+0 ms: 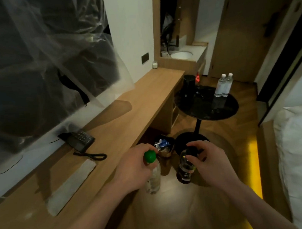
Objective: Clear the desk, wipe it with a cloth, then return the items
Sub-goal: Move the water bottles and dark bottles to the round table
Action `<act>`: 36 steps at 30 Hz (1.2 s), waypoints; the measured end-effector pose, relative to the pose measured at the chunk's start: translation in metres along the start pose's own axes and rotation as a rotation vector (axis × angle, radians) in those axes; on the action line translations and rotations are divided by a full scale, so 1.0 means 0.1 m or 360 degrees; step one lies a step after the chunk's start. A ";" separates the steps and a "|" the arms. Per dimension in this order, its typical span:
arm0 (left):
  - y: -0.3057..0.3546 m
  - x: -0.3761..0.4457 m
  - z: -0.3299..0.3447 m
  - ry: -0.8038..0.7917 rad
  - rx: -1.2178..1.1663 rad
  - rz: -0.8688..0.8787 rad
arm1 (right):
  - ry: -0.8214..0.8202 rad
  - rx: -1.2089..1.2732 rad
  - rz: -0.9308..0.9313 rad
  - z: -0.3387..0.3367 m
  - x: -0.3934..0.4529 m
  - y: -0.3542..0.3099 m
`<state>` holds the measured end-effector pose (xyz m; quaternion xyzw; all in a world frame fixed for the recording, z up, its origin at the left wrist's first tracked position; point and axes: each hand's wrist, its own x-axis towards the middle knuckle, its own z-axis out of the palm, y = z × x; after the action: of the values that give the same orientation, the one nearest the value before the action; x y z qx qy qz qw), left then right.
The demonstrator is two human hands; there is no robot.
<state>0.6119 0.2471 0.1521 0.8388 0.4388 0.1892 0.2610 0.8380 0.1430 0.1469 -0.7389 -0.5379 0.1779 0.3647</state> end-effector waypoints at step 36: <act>2.72 3.23 2.54 0.0285 -0.0091 -0.0351 | -0.0234 -0.0024 -0.0208 -2.93 3.16 3.62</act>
<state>1.0991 0.3173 0.1440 0.7574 0.5443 0.2460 0.2637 1.3841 0.2775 0.1195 -0.6900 -0.6116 0.2035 0.3293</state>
